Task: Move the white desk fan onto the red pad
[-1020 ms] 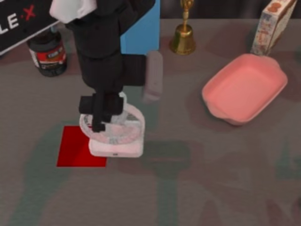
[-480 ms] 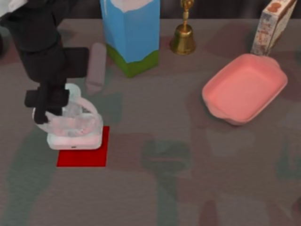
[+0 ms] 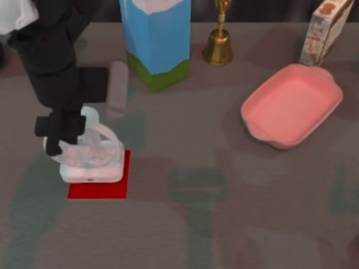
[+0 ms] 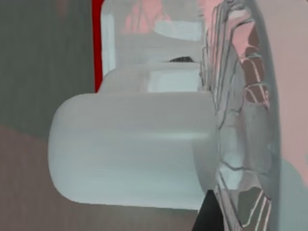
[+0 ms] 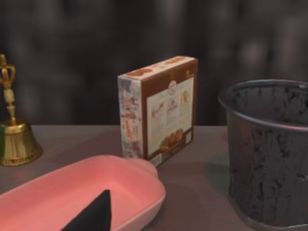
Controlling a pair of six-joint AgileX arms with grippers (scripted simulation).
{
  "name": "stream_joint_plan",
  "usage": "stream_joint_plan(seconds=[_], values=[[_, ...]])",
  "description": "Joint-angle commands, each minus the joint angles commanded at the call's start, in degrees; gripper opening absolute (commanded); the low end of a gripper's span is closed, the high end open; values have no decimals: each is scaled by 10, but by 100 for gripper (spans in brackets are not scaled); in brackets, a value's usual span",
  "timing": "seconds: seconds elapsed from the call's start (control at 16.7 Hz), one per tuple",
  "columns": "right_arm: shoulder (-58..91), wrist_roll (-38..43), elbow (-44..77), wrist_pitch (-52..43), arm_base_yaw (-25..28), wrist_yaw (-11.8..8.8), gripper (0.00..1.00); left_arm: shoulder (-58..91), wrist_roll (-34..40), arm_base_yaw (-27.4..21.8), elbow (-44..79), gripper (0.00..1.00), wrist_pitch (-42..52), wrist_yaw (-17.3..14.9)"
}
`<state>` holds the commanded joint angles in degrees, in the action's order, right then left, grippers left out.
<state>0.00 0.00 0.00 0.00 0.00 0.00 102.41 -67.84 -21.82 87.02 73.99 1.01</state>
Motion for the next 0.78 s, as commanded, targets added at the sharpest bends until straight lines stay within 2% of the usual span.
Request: stream_joint_plan(seconds=[0.36,0.78], values=[[0,0,0,0,0,0,100,2,-1,2,-27,0,-31,0],[0,0,0,0,0,0,100,2,-1,2,-27,53,-31,0]])
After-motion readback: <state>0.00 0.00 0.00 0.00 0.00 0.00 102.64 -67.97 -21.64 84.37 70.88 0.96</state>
